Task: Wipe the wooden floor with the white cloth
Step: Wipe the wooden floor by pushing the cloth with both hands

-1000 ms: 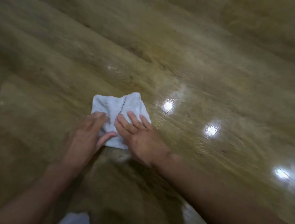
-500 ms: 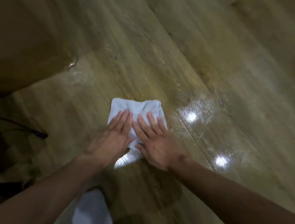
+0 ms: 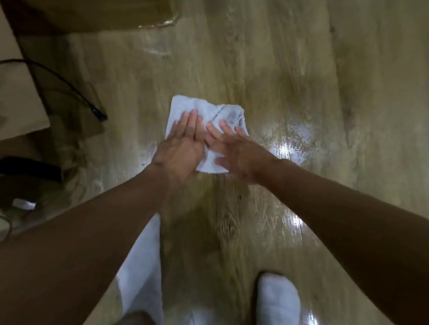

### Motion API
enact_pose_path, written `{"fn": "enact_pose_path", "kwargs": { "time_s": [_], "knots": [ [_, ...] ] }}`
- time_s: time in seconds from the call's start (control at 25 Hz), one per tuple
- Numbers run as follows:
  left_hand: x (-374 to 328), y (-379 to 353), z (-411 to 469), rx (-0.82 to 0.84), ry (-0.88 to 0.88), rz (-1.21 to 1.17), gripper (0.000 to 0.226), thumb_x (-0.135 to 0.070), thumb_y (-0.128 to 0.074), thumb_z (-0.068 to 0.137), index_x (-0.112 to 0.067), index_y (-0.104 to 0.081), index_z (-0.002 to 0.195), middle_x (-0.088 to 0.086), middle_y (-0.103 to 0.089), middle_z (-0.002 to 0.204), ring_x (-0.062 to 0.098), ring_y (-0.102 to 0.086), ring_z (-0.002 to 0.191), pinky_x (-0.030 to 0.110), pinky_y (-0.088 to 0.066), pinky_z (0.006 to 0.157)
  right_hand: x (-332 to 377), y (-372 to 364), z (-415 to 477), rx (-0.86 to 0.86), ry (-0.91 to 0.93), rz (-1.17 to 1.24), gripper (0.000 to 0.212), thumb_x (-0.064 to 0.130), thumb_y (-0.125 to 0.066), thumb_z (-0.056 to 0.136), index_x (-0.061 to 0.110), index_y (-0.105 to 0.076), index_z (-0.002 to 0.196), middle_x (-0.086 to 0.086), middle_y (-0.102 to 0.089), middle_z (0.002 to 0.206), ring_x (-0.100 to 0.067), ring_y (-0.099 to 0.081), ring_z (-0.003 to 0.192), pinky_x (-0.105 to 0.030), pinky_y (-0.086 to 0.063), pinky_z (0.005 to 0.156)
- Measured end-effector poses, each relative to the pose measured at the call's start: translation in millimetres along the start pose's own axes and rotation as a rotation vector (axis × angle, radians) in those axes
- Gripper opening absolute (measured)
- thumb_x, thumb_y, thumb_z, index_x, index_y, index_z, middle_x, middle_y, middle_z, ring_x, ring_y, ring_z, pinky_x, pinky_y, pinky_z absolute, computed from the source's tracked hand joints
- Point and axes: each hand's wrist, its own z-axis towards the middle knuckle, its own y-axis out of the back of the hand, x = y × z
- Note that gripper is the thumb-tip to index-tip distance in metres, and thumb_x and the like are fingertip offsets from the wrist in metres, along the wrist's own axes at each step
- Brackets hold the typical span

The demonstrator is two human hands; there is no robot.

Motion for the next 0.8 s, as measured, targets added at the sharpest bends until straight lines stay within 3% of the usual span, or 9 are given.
{"fn": "enact_pose_path", "kwargs": {
  "time_s": [0.12, 0.2, 0.4, 0.48, 0.6, 0.64, 0.72, 0.8],
  "knots": [
    [-3.9, -5.9, -7.5, -0.027, 0.038, -0.084, 0.057, -0.008, -0.014, 0.097, 0.008, 0.012, 0.145, 0.024, 0.010, 0.157, 0.034, 0.009, 0.146, 0.039, 0.002, 0.121, 3.4, -4.8, -3.7, -0.067, -0.028, 0.013, 0.062, 0.029, -0.039, 0.101, 0.019, -0.006, 0.153, 0.002, 0.002, 0.161, -0.025, 0.009, 0.148, -0.045, 0.002, 0.118],
    [-5.8, -26.2, -43.4, -0.002, 0.109, -0.060, 0.053, -0.003, 0.003, 0.093, 0.012, 0.013, 0.143, 0.028, 0.007, 0.156, 0.037, 0.008, 0.146, 0.040, 0.004, 0.121, 26.3, -18.8, -11.5, -0.047, 0.029, -0.042, 0.065, 0.023, -0.039, 0.098, 0.019, -0.004, 0.153, 0.002, 0.002, 0.161, -0.028, 0.011, 0.147, -0.047, 0.004, 0.117],
    [-28.8, -52.7, -143.2, 0.276, 0.265, -0.116, 0.062, -0.005, 0.008, 0.083, 0.013, 0.015, 0.142, 0.034, 0.011, 0.152, 0.044, 0.013, 0.143, 0.044, 0.005, 0.120, 88.9, -56.8, -35.3, 0.089, 0.249, -0.217, 0.057, 0.033, -0.024, 0.104, 0.023, 0.004, 0.152, 0.008, 0.013, 0.160, -0.024, 0.016, 0.146, -0.042, 0.014, 0.115],
    [-32.5, -64.1, -139.7, 0.201, 0.346, -0.215, 0.059, -0.009, -0.005, 0.091, 0.011, 0.016, 0.143, 0.033, 0.012, 0.153, 0.043, 0.012, 0.143, 0.043, 0.002, 0.121, 85.6, -64.6, -32.8, 0.027, 0.272, -0.257, 0.056, 0.036, -0.027, 0.103, 0.025, -0.004, 0.153, 0.010, 0.007, 0.160, -0.020, 0.010, 0.147, -0.040, 0.010, 0.117],
    [-13.9, -69.8, -115.6, 0.060, 0.436, -0.268, 0.074, -0.023, -0.034, 0.098, 0.007, 0.013, 0.146, 0.026, 0.010, 0.156, 0.039, 0.011, 0.145, 0.040, 0.001, 0.120, 85.7, -61.5, -14.7, -0.185, 0.253, -0.245, 0.054, 0.037, -0.029, 0.096, 0.021, -0.031, 0.148, 0.005, -0.026, 0.156, -0.023, -0.020, 0.146, -0.043, -0.013, 0.117],
    [3.5, -67.0, -100.7, 0.009, 0.470, -0.328, 0.075, -0.023, -0.038, 0.097, 0.005, 0.010, 0.147, 0.024, 0.008, 0.157, 0.037, 0.010, 0.146, 0.040, -0.001, 0.120, 88.2, -55.9, 4.5, -0.208, 0.239, -0.199, 0.055, 0.038, -0.030, 0.096, 0.020, -0.031, 0.148, 0.003, -0.028, 0.156, -0.025, -0.021, 0.145, -0.044, -0.015, 0.116],
    [52.0, -52.8, -68.3, -0.028, 0.550, -0.446, 0.076, -0.021, -0.045, 0.095, 0.001, 0.004, 0.149, 0.020, 0.005, 0.158, 0.034, 0.008, 0.146, 0.042, -0.003, 0.120, 97.1, -32.1, 59.0, -0.170, 0.189, -0.104, 0.056, 0.037, -0.033, 0.099, 0.027, -0.018, 0.151, 0.006, -0.012, 0.160, -0.024, -0.006, 0.148, -0.043, -0.004, 0.116],
    [90.2, -33.1, -44.9, 0.035, 0.543, -0.450, 0.083, -0.022, -0.054, 0.093, -0.003, 0.001, 0.151, 0.020, 0.006, 0.158, 0.035, 0.009, 0.146, 0.044, -0.002, 0.120, 103.1, -9.1, 105.1, -0.152, 0.155, -0.070, 0.058, 0.036, -0.036, 0.100, 0.032, -0.010, 0.152, 0.009, -0.003, 0.161, -0.021, 0.004, 0.148, -0.041, 0.002, 0.116]
  ]
}}
